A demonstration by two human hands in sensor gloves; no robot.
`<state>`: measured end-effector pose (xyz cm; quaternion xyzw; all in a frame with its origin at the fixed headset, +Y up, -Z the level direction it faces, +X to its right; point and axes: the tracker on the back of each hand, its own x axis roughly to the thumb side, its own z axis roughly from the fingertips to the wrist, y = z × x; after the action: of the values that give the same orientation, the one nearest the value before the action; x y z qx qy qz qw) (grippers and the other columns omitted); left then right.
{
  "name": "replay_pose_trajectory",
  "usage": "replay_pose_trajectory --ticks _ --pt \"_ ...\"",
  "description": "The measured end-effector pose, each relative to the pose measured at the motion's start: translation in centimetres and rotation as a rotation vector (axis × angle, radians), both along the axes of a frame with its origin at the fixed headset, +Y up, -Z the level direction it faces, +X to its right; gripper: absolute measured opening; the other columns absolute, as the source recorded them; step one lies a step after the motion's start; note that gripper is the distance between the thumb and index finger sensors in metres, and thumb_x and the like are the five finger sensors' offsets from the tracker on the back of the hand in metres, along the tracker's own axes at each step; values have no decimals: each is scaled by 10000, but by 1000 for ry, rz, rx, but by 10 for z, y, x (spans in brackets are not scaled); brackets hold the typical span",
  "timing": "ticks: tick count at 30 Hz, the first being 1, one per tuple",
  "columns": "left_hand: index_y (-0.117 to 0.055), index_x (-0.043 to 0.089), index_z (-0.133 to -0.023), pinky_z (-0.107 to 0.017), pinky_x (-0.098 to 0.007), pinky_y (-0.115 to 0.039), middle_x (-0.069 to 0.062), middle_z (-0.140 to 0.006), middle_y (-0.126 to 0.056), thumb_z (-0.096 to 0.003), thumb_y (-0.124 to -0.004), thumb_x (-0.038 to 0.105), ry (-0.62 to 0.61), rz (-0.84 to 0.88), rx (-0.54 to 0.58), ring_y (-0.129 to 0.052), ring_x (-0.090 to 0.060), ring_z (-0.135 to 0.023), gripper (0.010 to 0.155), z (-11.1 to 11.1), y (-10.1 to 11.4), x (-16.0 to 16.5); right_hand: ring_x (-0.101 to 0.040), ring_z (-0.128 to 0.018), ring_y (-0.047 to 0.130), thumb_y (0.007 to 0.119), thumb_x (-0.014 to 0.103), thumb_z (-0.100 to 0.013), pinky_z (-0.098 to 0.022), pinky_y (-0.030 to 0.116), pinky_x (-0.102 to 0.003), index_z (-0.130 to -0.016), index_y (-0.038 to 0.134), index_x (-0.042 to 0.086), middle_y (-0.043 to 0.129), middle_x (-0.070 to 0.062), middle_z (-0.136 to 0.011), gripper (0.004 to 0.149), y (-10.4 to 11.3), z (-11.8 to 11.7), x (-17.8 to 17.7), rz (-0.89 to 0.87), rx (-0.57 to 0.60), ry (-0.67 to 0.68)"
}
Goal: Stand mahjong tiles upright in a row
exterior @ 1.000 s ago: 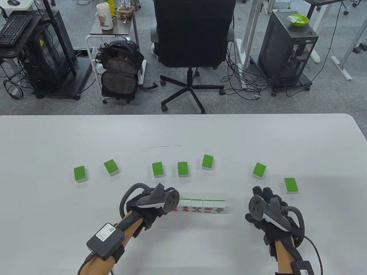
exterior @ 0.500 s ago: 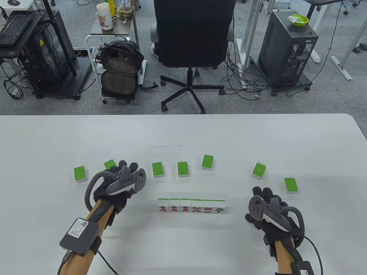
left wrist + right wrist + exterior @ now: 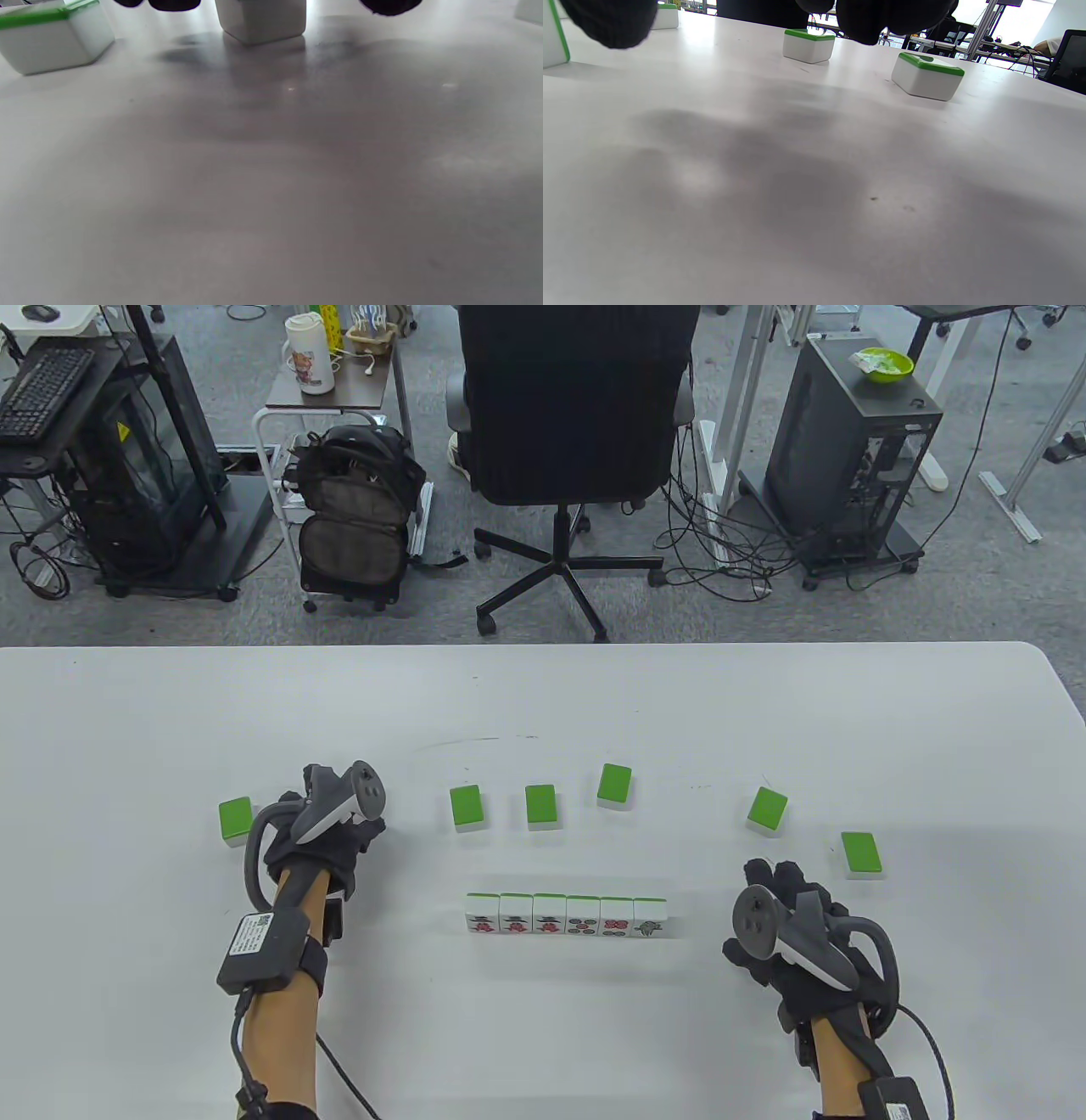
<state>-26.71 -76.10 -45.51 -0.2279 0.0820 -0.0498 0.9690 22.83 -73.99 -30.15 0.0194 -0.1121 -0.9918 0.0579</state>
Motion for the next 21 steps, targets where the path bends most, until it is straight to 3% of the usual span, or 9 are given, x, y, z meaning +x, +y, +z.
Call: replay_pose_trajectory --ticks 10,14,21 --pt "-367 264 -1205 -859 -521 -509 -256 -1254 -139 -643 -583 588 -5 -62 59 -588 -454 -1095 685 -4 -7 4 -504 -1076 537 666 645 -453 -765 527 -658 -1076 72 234 265 -204 -1185 954 1 1 -3 9 -4 4" --pt "-490 302 -1133 -846 -485 -562 -214 -1264 -236 -621 -655 581 -7 -62 102 -674 -411 -1050 606 -4 -3 3 -503 -1076 539 666 645 -453 -765 527 -658 -1076 72 233 265 -205 -1184 955 1 1 -2 6 -7 0" --pt "-558 355 -1005 -766 -454 -686 -129 -1229 -497 -623 -781 432 -38 -106 154 -836 -340 -913 449 -5 8 7 -502 -1076 540 667 644 -452 -764 529 -657 -1076 72 230 265 -204 -1184 956 1 1 -3 -7 -8 1"
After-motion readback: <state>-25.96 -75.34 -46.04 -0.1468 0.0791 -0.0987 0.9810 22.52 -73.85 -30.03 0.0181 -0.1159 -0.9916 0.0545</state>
